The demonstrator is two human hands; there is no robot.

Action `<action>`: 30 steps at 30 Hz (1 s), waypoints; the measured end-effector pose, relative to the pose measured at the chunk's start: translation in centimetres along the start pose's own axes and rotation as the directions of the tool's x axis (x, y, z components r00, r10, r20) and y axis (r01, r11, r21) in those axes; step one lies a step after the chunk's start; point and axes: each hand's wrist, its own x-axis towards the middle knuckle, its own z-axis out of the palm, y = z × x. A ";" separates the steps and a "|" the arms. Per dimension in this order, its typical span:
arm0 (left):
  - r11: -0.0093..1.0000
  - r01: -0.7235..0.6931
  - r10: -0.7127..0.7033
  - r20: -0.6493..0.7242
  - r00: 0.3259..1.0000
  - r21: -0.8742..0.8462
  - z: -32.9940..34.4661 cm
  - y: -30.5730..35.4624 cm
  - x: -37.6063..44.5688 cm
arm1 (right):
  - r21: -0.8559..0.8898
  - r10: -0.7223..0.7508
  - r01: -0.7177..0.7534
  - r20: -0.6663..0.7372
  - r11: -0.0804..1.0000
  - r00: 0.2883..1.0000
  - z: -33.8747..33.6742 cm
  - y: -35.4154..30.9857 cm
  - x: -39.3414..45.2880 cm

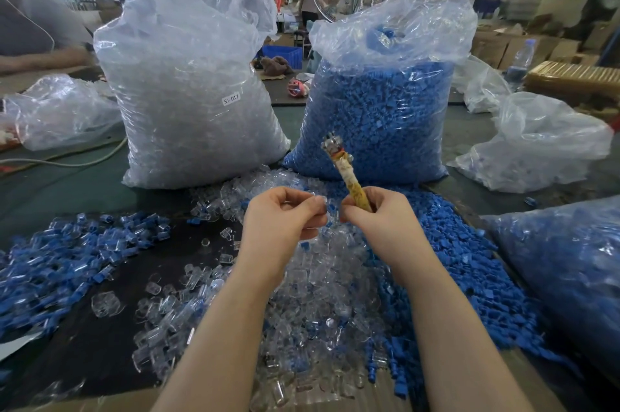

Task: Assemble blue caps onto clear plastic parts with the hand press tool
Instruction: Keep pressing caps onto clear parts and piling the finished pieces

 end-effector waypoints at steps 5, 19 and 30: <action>1.000 -0.012 0.013 -0.048 0.999 0.015 -0.4 -0.2 0.1 | -0.491 0.009 -0.102 -0.190 0.865 0.982 -0.2 0.7 0.4; 0.998 0.005 -0.002 -0.041 0.999 0.062 -0.6 -0.3 0.1 | -0.643 0.289 -0.420 -0.305 0.640 0.907 -2.1 3.6 0.6; 0.998 0.005 -0.003 -0.031 1.000 0.057 -0.7 -0.2 0.2 | -0.638 0.221 -0.365 -0.297 0.678 0.929 -2.0 3.4 0.8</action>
